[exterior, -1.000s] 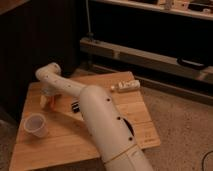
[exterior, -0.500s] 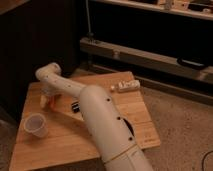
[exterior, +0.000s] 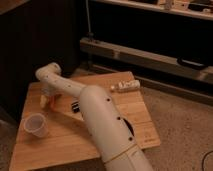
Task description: Place the pepper in the ceramic cup
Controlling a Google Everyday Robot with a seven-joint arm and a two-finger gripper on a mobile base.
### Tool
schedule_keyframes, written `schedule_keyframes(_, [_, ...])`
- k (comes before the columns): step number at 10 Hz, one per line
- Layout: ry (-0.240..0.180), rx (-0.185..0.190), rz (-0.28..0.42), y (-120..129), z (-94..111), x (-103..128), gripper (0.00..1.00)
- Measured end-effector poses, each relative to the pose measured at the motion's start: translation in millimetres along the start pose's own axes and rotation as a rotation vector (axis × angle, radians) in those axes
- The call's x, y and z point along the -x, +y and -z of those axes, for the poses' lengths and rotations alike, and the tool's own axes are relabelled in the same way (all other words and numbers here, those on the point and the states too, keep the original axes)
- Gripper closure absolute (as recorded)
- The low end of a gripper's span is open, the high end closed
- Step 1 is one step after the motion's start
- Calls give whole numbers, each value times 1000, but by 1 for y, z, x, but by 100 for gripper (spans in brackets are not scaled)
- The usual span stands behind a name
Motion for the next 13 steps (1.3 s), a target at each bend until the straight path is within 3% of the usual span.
schedule_keyframes(13, [0, 0, 0, 0, 0, 0, 23])
